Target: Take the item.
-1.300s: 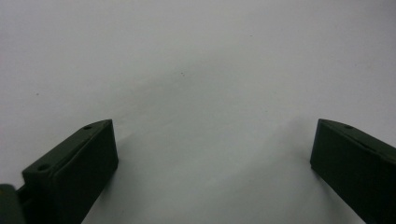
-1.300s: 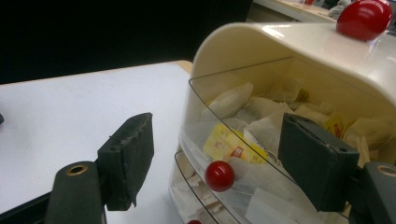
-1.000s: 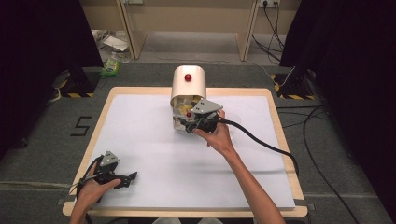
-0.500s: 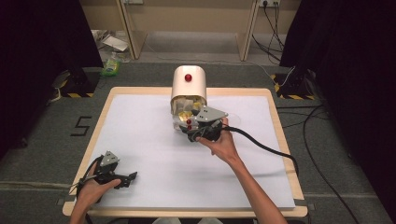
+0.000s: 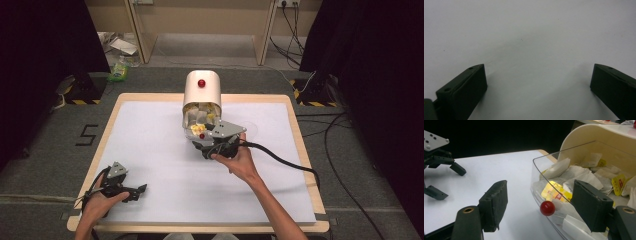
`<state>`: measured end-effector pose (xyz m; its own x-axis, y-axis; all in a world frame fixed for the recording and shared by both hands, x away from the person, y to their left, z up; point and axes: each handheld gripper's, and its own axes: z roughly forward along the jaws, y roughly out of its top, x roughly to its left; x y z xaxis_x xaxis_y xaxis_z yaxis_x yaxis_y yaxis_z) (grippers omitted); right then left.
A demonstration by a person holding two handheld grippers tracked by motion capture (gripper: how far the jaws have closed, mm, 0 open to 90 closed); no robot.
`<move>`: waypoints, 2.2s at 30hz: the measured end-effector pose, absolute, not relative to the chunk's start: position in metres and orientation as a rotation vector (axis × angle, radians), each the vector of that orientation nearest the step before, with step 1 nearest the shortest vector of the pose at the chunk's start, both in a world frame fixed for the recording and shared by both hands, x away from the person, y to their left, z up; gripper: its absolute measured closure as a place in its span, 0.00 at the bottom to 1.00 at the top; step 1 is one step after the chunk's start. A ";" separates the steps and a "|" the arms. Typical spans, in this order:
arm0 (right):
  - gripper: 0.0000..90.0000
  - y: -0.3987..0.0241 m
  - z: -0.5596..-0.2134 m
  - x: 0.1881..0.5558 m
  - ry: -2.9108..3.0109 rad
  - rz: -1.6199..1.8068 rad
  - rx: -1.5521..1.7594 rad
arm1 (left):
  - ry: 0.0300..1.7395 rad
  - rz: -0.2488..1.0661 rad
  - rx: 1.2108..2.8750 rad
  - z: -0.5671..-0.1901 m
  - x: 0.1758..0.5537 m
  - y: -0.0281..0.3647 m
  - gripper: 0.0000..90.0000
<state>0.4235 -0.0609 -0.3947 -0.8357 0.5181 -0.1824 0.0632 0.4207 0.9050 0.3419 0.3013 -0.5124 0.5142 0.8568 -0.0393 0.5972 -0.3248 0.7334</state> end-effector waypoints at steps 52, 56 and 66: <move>0.39 -0.063 -0.397 0.400 2.280 1.411 0.542 | 1.182 0.470 2.048 -0.512 0.342 0.301 0.00; 0.40 -0.066 -0.391 0.405 2.244 1.419 0.567 | 1.183 0.469 2.047 -0.512 0.342 0.301 0.00; 0.46 -0.066 -0.378 0.427 2.185 1.391 0.642 | 1.182 0.469 2.047 -0.512 0.342 0.301 0.00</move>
<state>0.4274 -0.0660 -0.3776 -0.7808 0.6098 -0.1362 0.1349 0.3773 0.9162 0.3420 0.3014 -0.5125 0.5145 0.8566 -0.0391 0.5965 -0.3248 0.7340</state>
